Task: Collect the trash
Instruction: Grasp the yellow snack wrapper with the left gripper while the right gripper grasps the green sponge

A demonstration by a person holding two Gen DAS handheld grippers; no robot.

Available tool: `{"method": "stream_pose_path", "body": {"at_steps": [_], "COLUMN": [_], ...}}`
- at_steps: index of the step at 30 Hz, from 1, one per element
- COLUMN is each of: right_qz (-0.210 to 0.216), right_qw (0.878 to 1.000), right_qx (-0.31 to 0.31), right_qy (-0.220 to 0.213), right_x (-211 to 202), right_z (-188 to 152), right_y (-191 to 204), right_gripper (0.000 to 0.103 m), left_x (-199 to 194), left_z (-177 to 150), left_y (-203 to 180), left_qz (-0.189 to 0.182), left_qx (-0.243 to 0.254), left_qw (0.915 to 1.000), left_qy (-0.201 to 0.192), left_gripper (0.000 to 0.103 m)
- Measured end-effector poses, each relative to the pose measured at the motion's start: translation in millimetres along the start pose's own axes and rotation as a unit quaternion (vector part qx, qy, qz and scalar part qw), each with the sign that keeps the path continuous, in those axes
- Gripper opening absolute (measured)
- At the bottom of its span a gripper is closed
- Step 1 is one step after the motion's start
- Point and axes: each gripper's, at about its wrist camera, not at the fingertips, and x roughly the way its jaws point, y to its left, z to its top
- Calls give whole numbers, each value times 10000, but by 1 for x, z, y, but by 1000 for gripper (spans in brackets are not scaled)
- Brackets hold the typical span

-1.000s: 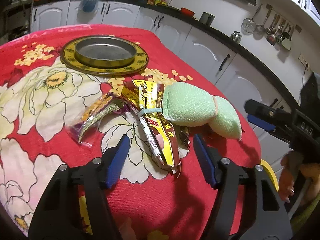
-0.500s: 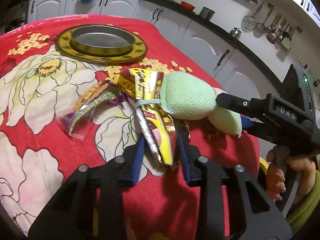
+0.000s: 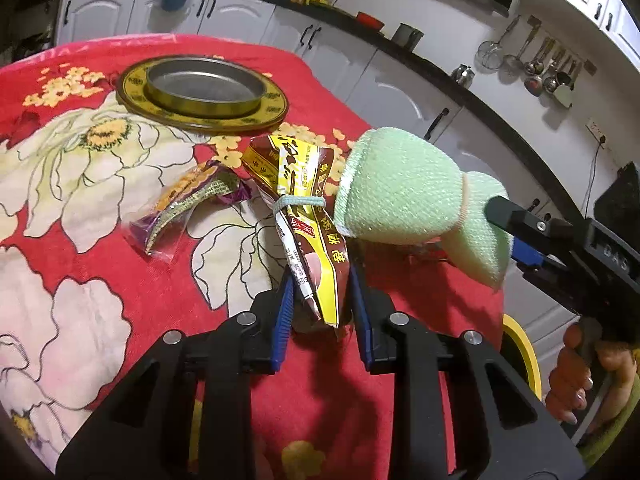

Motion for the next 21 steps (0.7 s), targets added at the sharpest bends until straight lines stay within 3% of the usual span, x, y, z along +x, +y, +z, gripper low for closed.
{"method": "stream_pose_path", "body": {"at_steps": [4, 11, 21], "right_qz": [-52, -183, -423], "right_qw": [9998, 9990, 9961], "right_qx": [-116, -219, -186], "right_qy": [-180, -340, -750], "right_x": [-20, -50, -101], "right_z": [-10, -25, -36], "right_y": [5, 5, -5], "right_gripper": [31, 30, 30], "left_x": [-12, -27, -44], "left_z": [-4, -4, -3], "left_y": [-5, -26, -43], "left_qz": [-3, 4, -156], "left_qx": [97, 498, 676], "left_qw": [9999, 9983, 9966], "left_qy": [-84, -286, -449], "left_gripper": [20, 20, 20]}}
